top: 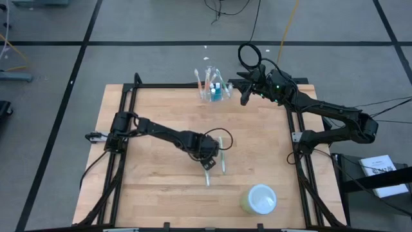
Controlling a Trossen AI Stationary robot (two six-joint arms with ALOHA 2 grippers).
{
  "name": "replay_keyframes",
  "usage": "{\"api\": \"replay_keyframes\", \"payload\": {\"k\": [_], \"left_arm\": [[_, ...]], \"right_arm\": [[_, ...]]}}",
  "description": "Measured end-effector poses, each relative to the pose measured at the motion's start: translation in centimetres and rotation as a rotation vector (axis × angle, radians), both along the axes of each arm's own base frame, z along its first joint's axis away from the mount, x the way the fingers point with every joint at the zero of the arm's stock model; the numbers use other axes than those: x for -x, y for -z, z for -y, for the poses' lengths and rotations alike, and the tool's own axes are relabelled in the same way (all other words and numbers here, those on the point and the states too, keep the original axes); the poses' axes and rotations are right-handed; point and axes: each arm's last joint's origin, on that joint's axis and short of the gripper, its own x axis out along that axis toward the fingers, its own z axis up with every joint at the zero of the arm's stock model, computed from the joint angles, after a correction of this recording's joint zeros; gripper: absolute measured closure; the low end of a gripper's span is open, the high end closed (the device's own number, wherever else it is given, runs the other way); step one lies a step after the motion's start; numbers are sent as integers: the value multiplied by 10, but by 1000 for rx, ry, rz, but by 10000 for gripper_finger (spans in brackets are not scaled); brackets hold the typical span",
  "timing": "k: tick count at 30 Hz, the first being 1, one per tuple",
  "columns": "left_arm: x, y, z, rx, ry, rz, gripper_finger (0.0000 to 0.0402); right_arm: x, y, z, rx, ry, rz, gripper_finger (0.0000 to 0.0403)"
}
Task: Pick & Place toothbrushing station
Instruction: Put the green toothbrush into the transparent organizer
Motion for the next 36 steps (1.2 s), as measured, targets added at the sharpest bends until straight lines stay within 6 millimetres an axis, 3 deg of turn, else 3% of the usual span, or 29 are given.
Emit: {"api": "replay_keyframes", "payload": {"k": [4, 8, 12, 16, 21, 28, 36], "left_arm": [[4, 0, -15, -104, 78, -47, 175], [20, -5, -35, -196, 95, -207, 201], [38, -22, -45, -192, -22, -298, 219], [45, -54, -42, -216, -102, -195, 226], [53, -76, -21, -106, -259, -107, 226], [49, -53, 15, -32, -351, -169, 194], [38, -4, 10, 82, -468, -354, 134]], "right_arm": [[0, 0, 0, 2, 0, 0, 193], [0, 0, 0, 2, 0, -1, 193], [0, 0, 0, -1, 0, -5, 193], [0, 0, 0, -1, 0, -5, 193], [0, 1, 0, -2, 0, -7, 193], [0, 1, 0, -1, 0, -12, 193], [0, 2, 0, 9, -2, -24, 193]]}}
